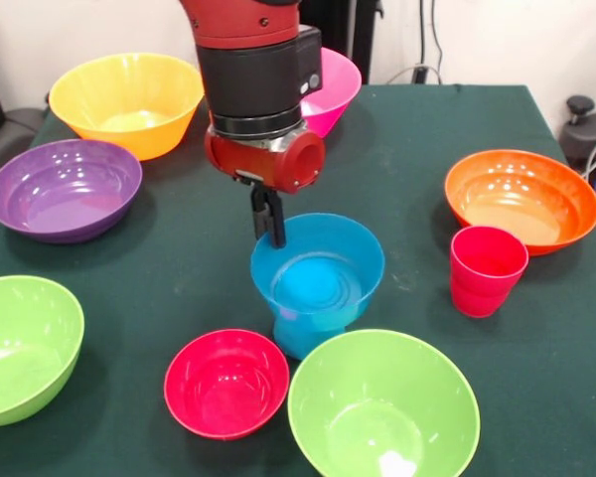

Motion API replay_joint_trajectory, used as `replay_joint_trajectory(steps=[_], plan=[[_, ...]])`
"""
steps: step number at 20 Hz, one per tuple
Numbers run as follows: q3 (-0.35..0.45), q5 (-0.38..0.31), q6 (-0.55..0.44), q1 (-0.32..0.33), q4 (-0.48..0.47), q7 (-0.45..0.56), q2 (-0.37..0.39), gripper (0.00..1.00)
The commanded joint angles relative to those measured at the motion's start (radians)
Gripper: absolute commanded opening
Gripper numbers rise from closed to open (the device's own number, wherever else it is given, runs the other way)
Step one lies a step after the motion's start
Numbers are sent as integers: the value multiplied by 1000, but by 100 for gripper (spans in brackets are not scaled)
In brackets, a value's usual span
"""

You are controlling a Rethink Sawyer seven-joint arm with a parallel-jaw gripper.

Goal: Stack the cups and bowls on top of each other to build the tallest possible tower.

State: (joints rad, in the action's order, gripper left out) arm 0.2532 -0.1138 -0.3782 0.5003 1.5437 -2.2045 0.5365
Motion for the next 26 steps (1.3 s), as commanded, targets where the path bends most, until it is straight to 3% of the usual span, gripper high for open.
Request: replay_joint_trajectory(steps=[1, 11, 26], plan=[[1, -38, 2, -59, 77, -51, -31, 0], [-14, -45, 25, -71, 93, -51, -31, 0], [1, -67, 18, -32, 80, 4, -43, 0]])
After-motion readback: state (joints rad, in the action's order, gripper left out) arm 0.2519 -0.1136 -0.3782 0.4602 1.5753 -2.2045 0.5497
